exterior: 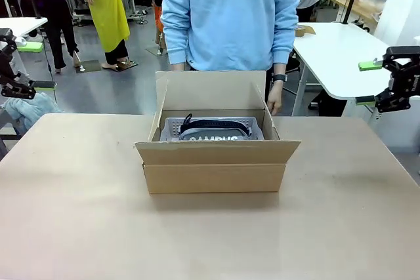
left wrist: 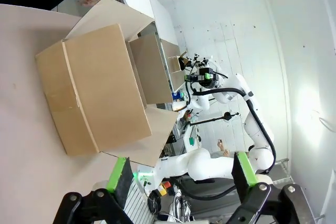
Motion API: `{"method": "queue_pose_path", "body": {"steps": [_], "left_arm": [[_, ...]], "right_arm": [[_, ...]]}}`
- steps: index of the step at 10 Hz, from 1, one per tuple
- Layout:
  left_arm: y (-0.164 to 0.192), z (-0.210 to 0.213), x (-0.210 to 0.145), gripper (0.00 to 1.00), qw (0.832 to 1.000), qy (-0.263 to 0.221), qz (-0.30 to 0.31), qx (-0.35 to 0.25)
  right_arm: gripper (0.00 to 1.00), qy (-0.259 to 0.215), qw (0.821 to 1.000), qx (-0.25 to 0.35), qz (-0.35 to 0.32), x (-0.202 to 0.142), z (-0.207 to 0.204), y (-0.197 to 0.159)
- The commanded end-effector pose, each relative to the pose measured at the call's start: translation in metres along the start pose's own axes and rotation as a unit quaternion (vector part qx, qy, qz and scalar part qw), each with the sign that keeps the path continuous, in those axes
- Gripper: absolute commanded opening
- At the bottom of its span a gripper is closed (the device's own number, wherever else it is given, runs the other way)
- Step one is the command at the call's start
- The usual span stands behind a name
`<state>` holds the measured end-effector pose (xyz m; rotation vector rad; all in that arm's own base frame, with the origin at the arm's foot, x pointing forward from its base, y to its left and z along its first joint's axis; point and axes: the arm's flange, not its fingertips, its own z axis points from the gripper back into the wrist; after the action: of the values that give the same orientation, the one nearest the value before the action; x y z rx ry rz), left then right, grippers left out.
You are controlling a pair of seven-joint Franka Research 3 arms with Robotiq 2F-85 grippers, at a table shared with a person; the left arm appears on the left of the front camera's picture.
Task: Pack the gift set into the box.
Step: Press and hold the closed box until the human finishes sealing it.
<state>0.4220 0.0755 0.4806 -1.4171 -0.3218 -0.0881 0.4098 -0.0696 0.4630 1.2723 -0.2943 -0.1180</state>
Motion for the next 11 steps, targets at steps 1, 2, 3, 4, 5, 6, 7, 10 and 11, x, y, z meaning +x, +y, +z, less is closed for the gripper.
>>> {"method": "queue_pose_path", "body": {"steps": [1, 2, 3, 4, 5, 6, 7, 10, 11], "left_arm": [[-0.0008, 0.0002, -0.0027, 1.00, 1.000, 0.002, 0.002, 0.003], [-0.0008, 0.0002, -0.0027, 1.00, 1.000, 0.002, 0.002, 0.003], [-0.0008, 0.0002, -0.0027, 1.00, 1.000, 0.002, 0.002, 0.003], [-0.0008, 0.0002, -0.0027, 1.00, 1.000, 0.002, 0.002, 0.003], [-0.0008, 0.0002, -0.0027, 1.00, 1.000, 0.002, 0.002, 0.003], [-0.0008, 0.0002, -0.0027, 1.00, 1.000, 0.002, 0.002, 0.003], [-0.0008, 0.0002, -0.0027, 1.00, 1.000, 0.002, 0.002, 0.003], [-0.0008, 0.0002, -0.0027, 1.00, 1.000, 0.002, 0.002, 0.003], [-0.0008, 0.0002, -0.0027, 1.00, 1.000, 0.002, 0.002, 0.003]], "right_arm": [[1.00, 0.008, 1.000, -0.006, -0.007, -0.0006, 0.0015, 0.0024], [1.00, 0.008, 1.000, -0.006, -0.007, -0.0006, 0.0015, 0.0024], [1.00, 0.008, 1.000, -0.006, -0.007, -0.0006, 0.0015, 0.0024], [1.00, 0.008, 1.000, -0.006, -0.007, -0.0006, 0.0015, 0.0024], [1.00, 0.008, 1.000, -0.006, -0.007, -0.0006, 0.0015, 0.0024], [1.00, 0.008, 1.000, -0.006, -0.007, -0.0006, 0.0015, 0.0024], [1.00, 0.008, 1.000, -0.006, -0.007, -0.0006, 0.0015, 0.0024], [1.00, 0.008, 1.000, -0.006, -0.007, -0.0006, 0.0015, 0.0024], [1.00, 0.008, 1.000, -0.006, -0.007, -0.0006, 0.0015, 0.0024]]}}
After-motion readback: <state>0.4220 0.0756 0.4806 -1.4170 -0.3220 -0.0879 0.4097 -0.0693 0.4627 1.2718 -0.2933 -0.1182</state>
